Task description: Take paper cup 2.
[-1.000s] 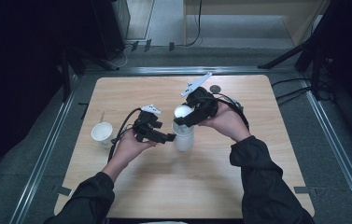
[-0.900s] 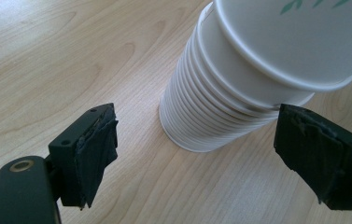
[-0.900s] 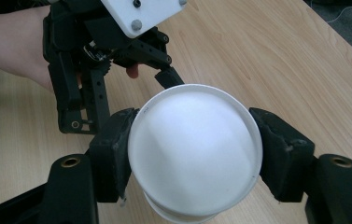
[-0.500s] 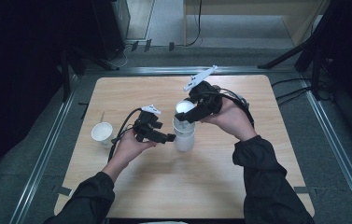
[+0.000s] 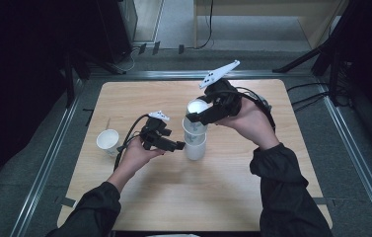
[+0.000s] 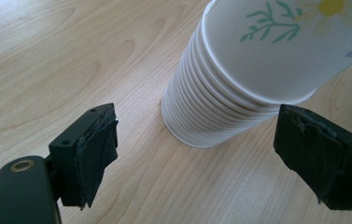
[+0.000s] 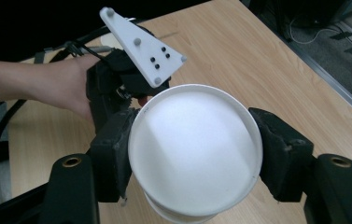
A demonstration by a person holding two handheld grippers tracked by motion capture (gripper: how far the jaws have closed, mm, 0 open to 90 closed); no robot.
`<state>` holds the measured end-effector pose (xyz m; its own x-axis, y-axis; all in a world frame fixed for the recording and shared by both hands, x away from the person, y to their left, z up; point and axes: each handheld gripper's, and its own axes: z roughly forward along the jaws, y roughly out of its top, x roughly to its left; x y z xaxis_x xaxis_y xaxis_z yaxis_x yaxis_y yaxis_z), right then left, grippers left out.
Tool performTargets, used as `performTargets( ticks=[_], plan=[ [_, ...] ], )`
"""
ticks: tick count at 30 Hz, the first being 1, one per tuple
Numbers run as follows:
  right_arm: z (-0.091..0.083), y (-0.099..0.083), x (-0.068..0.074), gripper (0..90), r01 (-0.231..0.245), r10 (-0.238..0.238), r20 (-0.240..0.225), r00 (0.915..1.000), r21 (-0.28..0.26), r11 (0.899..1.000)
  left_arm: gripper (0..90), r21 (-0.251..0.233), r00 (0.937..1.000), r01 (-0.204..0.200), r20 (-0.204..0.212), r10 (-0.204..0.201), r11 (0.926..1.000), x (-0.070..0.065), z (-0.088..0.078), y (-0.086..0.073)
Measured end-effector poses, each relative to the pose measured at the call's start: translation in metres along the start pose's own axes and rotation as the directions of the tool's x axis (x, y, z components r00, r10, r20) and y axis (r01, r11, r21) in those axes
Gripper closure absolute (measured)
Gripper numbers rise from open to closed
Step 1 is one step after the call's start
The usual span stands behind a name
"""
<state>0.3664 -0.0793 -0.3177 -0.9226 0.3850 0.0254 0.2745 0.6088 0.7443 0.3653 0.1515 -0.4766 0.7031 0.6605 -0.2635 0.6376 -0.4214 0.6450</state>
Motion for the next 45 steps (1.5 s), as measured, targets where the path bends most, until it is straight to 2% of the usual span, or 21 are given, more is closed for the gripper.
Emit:
performTargets(
  ticks=[5, 9, 13, 19, 25, 28, 32, 35, 36, 42, 45],
  plan=[
    [-0.016, 0.003, 0.004, 35.8, 0.012, -0.012, -0.005, 0.9999, -0.042, 0.999, 13.6, -0.007, 1.0000, -0.004, 0.002, 0.004, 1.0000, -0.001, -0.001, -0.001],
    [-0.025, 0.002, 0.007, 35.8, 0.016, -0.017, -0.014, 0.9998, -0.051, 0.999, 13.6, -0.020, 0.9996, 0.002, 0.029, -0.002, 0.9998, 0.000, -0.008, -0.002],
    [-0.029, -0.005, 0.009, 35.9, 0.014, -0.014, -0.021, 0.9997, -0.035, 0.999, 13.6, -0.011, 0.9992, -0.040, 0.008, 0.040, 0.9991, -0.003, -0.019, -0.003],
    [-0.033, -0.018, 0.012, 35.9, -0.001, 0.000, -0.028, 0.9996, -0.025, 1.000, 14.0, -0.027, 0.9947, -0.090, 0.046, 0.092, 0.9955, -0.008, -0.035, -0.004],
    [-0.039, -0.031, 0.021, 36.0, -0.008, 0.008, -0.037, 0.9993, -0.008, 1.000, 14.5, -0.045, 0.9898, -0.116, 0.078, 0.119, 0.9922, -0.012, -0.044, -0.007],
    [-0.037, -0.038, 0.026, 35.9, 0.003, -0.003, -0.037, 0.9993, 0.002, 1.000, 14.5, -0.047, 0.9871, -0.133, 0.083, 0.137, 0.9900, -0.015, -0.047, -0.008],
    [-0.036, -0.050, 0.029, 35.9, -0.008, 0.008, -0.046, 0.9989, 0.000, 1.000, 14.5, -0.046, 0.9790, -0.176, 0.096, 0.180, 0.9833, -0.023, -0.050, -0.012],
    [-0.034, -0.059, 0.032, 35.9, -0.012, 0.012, -0.064, 0.9979, 0.002, 1.000, 14.5, -0.048, 0.9744, -0.190, 0.112, 0.195, 0.9805, -0.027, -0.051, -0.014],
    [-0.034, -0.062, 0.033, 35.9, -0.009, 0.009, -0.056, 0.9984, 0.003, 1.000, 14.5, -0.055, 0.9726, -0.196, 0.116, 0.201, 0.9791, -0.029, -0.051, -0.014],
    [-0.023, -0.080, 0.040, 35.9, 0.010, -0.010, -0.060, 0.9981, -0.013, 1.000, 14.6, -0.083, 0.9645, -0.214, 0.140, 0.224, 0.9733, -0.033, -0.055, -0.016],
    [-0.017, -0.087, 0.043, 35.9, 0.013, -0.014, -0.072, 0.9973, -0.013, 1.000, 14.6, -0.090, 0.9635, -0.209, 0.152, 0.221, 0.9737, -0.034, -0.057, -0.019]
  ],
)
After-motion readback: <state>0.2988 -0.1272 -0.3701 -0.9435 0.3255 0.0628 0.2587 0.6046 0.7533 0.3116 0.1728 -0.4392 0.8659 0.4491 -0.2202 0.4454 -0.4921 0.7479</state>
